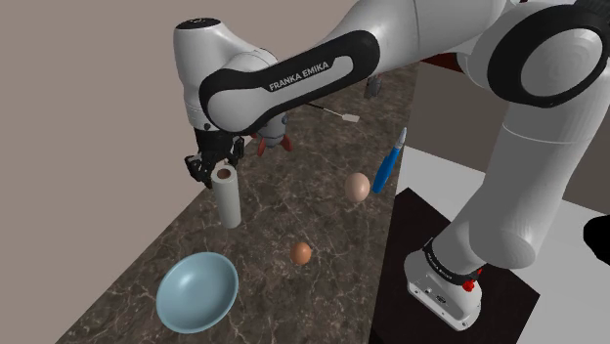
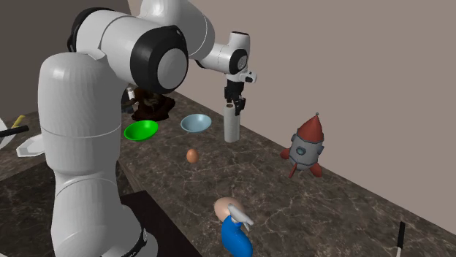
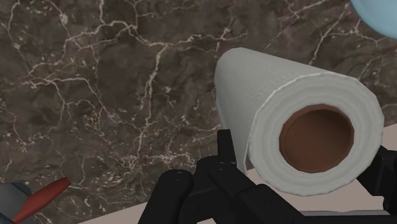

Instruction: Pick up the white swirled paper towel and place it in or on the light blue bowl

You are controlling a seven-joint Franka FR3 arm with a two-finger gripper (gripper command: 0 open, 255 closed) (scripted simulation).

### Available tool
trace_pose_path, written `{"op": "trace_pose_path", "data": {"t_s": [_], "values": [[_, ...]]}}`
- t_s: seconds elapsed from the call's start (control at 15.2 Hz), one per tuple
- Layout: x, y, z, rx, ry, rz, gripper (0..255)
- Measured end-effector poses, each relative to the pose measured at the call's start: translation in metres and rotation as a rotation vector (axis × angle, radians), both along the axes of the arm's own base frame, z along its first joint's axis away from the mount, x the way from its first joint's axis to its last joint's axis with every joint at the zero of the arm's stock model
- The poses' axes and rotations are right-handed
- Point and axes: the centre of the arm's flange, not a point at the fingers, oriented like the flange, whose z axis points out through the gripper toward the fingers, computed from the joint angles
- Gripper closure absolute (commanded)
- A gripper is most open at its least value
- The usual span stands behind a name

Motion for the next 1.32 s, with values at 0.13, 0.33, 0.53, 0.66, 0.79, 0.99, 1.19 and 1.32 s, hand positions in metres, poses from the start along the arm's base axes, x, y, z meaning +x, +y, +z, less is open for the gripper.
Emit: {"op": "trace_pose_path", "data": {"t_s": [0.13,0.33,0.53,0.66,0.79,0.99,1.19,1.32], "values": [[0.000,0.000,0.000,0.000,0.000,0.000,255],[0.000,0.000,0.000,0.000,0.000,0.000,255],[-0.001,0.001,0.011,0.000,0.001,0.000,255],[0.000,0.001,0.020,0.000,0.001,0.001,255],[0.000,0.001,0.031,0.000,0.001,0.001,255],[0.000,0.002,0.047,0.001,0.001,0.001,255],[-0.001,0.001,0.063,0.000,0.001,0.001,255],[-0.001,0.000,0.074,0.000,0.001,0.001,255]]}}
